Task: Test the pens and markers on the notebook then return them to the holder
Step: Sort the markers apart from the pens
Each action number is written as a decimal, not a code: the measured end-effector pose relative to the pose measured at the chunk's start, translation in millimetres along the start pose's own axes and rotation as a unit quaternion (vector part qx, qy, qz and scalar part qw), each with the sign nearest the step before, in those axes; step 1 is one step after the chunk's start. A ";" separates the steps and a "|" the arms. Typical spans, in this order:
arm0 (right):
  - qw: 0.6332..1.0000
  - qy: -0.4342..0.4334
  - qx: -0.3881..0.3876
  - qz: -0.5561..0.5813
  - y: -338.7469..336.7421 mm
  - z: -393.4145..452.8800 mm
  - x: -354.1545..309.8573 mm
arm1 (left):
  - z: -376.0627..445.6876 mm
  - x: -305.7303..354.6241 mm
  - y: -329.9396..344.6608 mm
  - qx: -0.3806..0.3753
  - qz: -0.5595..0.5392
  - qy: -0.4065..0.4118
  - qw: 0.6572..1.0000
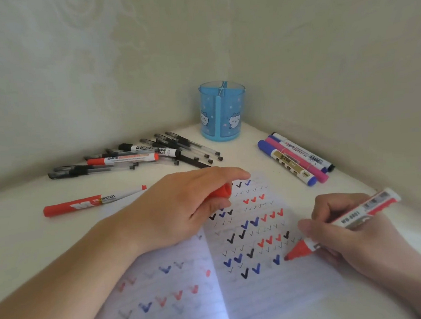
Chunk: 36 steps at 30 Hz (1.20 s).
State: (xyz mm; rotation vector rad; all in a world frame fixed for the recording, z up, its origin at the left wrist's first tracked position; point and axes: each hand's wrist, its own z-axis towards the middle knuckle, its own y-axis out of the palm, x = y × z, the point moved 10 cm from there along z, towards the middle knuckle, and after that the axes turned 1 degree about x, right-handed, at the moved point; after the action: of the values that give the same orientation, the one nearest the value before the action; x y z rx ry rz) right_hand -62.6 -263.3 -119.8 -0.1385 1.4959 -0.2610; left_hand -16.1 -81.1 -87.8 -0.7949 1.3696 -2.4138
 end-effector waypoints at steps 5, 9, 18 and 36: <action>0.999 -0.016 -0.003 -0.027 -2.3 2.4 2.3 | -0.2 -2.3 3.8 -0.011 -0.038 -0.017 0.999; 1.000 -0.008 0.017 -0.013 -6.6 3.0 6.5 | -0.3 -3.6 6.2 -0.025 -0.045 -0.036 0.998; 0.988 -0.042 -0.016 0.150 -6.6 8.5 -1.6 | 1.1 -3.5 -5.4 0.028 -0.099 -0.048 0.994; 0.971 -0.093 -0.149 0.164 21.7 -0.1 -14.4 | 2.1 19.1 -2.9 0.034 -0.177 -0.017 0.984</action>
State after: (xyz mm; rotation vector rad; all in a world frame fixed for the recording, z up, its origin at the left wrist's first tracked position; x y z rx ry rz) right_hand -61.6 -238.7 -111.3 -0.1479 1.3391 0.2402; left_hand -30.5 -90.0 -78.1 -1.1394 1.2112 -2.6757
